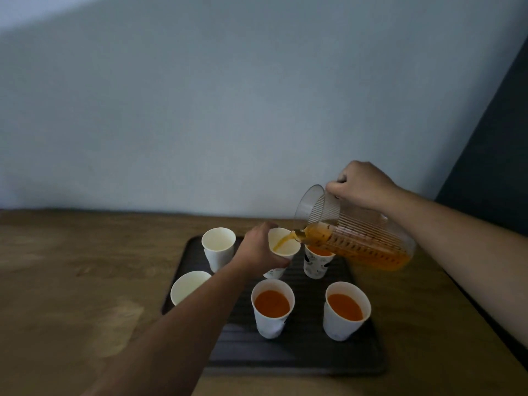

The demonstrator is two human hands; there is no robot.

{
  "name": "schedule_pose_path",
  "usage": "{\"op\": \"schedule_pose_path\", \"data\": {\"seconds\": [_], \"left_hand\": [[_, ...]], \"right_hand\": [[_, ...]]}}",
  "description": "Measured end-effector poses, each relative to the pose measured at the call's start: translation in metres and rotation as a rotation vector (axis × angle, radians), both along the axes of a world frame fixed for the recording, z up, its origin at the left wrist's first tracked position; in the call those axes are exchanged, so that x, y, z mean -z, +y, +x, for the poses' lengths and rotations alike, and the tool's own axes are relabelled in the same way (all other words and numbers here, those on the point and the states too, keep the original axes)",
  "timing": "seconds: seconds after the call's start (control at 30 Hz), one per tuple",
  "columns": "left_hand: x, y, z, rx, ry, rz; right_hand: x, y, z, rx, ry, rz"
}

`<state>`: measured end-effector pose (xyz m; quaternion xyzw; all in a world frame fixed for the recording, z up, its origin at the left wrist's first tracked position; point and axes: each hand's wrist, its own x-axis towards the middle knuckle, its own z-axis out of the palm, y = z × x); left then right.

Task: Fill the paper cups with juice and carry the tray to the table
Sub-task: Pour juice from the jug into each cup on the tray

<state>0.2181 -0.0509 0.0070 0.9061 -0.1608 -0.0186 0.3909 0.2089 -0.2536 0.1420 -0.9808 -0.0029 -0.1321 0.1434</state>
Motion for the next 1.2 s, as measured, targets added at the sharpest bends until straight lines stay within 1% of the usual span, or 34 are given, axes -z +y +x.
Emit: {"op": "schedule_pose_path", "data": {"seconds": [0.2,1.2], "left_hand": [[-0.001,0.002,0.000,-0.015,0.031,-0.005],[0.010,0.002,0.003,-0.029,0.069,-0.022]], "right_hand": [[0.002,0.001,0.004,0.007,0.012,-0.014],[0.007,0.004,0.014,0.029,0.052,-0.106]]}}
